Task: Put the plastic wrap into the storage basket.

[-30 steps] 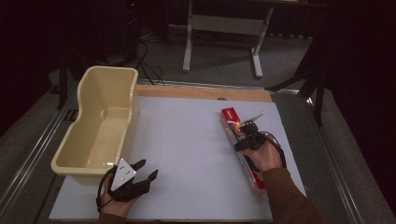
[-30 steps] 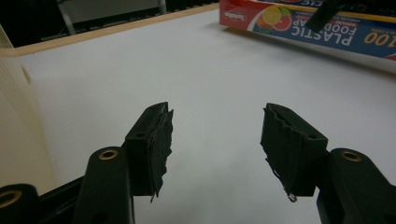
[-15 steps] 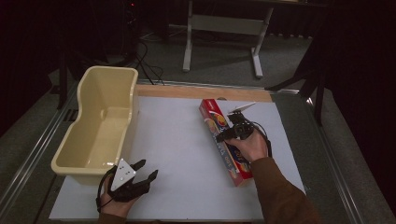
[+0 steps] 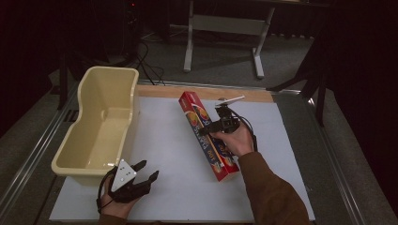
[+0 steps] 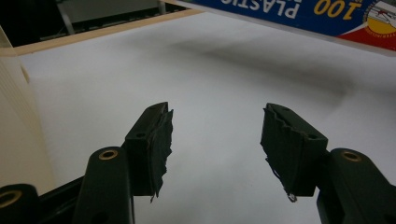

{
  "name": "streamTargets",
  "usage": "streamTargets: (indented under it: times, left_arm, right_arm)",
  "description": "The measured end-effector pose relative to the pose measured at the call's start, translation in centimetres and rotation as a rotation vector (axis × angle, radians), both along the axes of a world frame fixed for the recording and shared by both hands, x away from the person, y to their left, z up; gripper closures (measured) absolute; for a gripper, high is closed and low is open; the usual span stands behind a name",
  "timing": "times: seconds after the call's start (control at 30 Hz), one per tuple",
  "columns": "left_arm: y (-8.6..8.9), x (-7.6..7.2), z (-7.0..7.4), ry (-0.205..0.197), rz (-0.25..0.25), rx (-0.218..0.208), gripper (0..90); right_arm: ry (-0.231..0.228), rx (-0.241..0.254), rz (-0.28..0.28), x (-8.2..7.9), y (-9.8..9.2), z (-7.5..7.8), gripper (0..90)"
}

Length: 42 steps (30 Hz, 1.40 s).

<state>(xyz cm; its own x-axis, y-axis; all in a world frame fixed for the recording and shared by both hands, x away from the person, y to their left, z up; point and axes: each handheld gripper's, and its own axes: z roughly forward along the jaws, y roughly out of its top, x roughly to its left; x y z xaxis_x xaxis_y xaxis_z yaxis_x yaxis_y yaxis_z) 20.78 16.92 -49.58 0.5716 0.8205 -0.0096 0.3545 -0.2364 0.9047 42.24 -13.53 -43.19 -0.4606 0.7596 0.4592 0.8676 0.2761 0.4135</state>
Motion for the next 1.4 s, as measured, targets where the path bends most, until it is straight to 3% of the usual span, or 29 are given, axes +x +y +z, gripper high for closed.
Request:
streamTargets:
  times: [0.17,0.27,0.43,0.5,0.63,0.77,0.9,1.1,1.13,1.27,1.4]
  left_arm:
    - [-0.1,0.0,-0.1,0.004,0.0,-0.003,42.6]
    - [-0.1,0.0,-0.1,0.006,-0.003,0.0,42.4]
    - [-0.1,0.0,-0.1,0.004,-0.003,0.0,42.5]
    - [-0.1,0.0,-0.1,0.004,-0.001,-0.001,42.4]
    - [0.0,-0.1,-0.1,0.004,0.002,-0.007,42.4]
    - [0.0,-0.1,-0.1,0.008,0.0,-0.01,42.4]
    - [0.0,-0.1,-0.1,0.01,-0.002,-0.011,42.4]
    - [0.1,-0.2,-0.2,0.01,0.0,-0.015,42.4]
    - [0.1,-0.2,-0.2,0.011,-0.001,-0.017,42.4]
    - [0.0,-0.2,-0.2,0.014,-0.004,-0.017,42.3]
    - [0.2,-0.3,-0.2,0.013,0.001,-0.022,42.3]
  right_arm:
    - [0.031,0.093,0.007,0.4,1.0,0.5,39.3]
    - [0.069,0.186,0.001,0.9,1.4,0.8,39.3]
    - [0.106,0.27,-0.002,1.5,2.4,1.4,39.3]
    - [0.106,0.274,-0.005,1.6,2.5,1.5,39.3]
    - [0.12,0.355,-0.054,2.0,3.4,1.7,39.3]
    - [0.124,0.378,-0.071,2.2,4.0,1.9,39.3]
    - [0.126,0.471,-0.091,2.1,5.3,1.7,39.3]
    - [0.121,0.488,-0.087,2.0,6.6,2.0,39.3]
    - [0.123,0.509,-0.076,2.1,7.5,2.5,39.3]
    - [0.147,0.518,-0.042,2.4,8.7,3.3,39.2]
    - [0.142,0.509,-0.018,2.3,9.8,3.8,39.2]
